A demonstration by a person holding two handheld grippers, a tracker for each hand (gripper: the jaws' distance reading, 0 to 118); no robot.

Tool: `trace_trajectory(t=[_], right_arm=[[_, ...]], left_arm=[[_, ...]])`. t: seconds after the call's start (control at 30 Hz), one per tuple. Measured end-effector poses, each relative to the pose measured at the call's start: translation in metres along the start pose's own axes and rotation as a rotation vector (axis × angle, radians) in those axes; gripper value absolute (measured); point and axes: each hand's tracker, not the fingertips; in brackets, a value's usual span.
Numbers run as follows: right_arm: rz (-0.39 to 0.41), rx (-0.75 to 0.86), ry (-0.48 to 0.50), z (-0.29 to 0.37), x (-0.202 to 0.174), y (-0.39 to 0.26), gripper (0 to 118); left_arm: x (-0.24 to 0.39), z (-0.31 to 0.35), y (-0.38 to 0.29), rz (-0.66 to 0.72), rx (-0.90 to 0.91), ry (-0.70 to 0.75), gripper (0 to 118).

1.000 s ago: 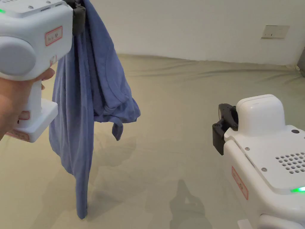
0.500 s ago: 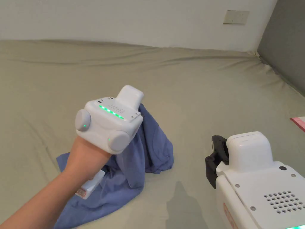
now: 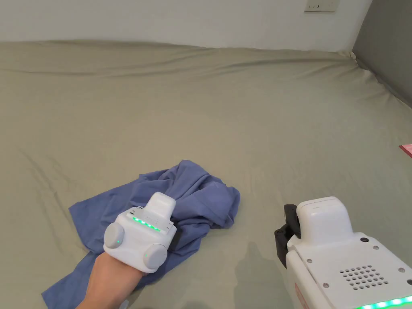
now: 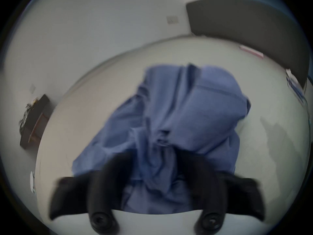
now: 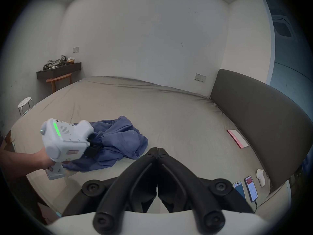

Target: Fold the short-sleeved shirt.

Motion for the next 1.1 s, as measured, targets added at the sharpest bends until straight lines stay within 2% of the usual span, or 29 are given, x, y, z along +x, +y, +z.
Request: trace_trajectory(t=[0.03,0.07,0.1,0.2,0.37,0.47,0.6,0.7,0.73,0.77,0.83,0.87,0.9,0.93,1.1], right_arm=[[0.004,0.008,0.0,0.003,-0.001,0.003,0],[0.008,0.017,0.0,0.007,-0.003,0.007,0],[0.012,0.033,0.001,0.012,-0.004,0.01,0],[0.026,0.082,0.021,0.024,-0.006,0.023,0],[0.028,0.208,0.027,0.048,-0.019,0.053,0],[0.006,0.294,0.05,0.063,-0.024,0.071,0],[0.056,0.382,0.042,0.083,-0.039,0.09,0],[0.047,0.431,0.065,0.097,-0.051,0.096,0],[0.04,0.444,0.081,0.1,-0.055,0.096,0],[0.037,0.455,0.09,0.102,-0.058,0.096,0],[0.044,0.47,0.092,0.105,-0.068,0.094,0],[0.051,0.476,0.092,0.107,-0.075,0.093,0],[0.058,0.489,0.093,0.11,-0.082,0.091,0],[0.062,0.504,0.093,0.112,-0.086,0.087,0],[0.082,0.504,0.084,0.113,-0.093,0.082,0]], left_arm=[[-0.01,0.016,0.001,0.064,0.071,0.003,71],[-0.02,0.033,0.0,0.133,0.134,-0.01,102],[-0.032,0.054,0.0,0.201,0.196,-0.011,111],[-0.063,0.117,0.01,0.287,0.279,0.049,112],[-0.091,0.237,0.026,0.251,0.631,0.211,112],[-0.095,0.289,0.034,0.22,0.694,0.248,113],[-0.092,0.329,0.034,0.244,0.696,0.287,113],[-0.081,0.347,0.027,0.257,0.707,0.356,111],[-0.077,0.351,0.025,0.257,0.704,0.366,108],[-0.074,0.355,0.023,0.258,0.698,0.368,94],[-0.066,0.359,0.018,0.263,0.703,0.377,53],[-0.064,0.36,0.016,0.262,0.704,0.378,28],[-0.063,0.361,0.015,0.259,0.696,0.372,17],[-0.06,0.36,0.013,0.255,0.692,0.378,8],[-0.056,0.359,0.007,0.247,0.69,0.41,0]])
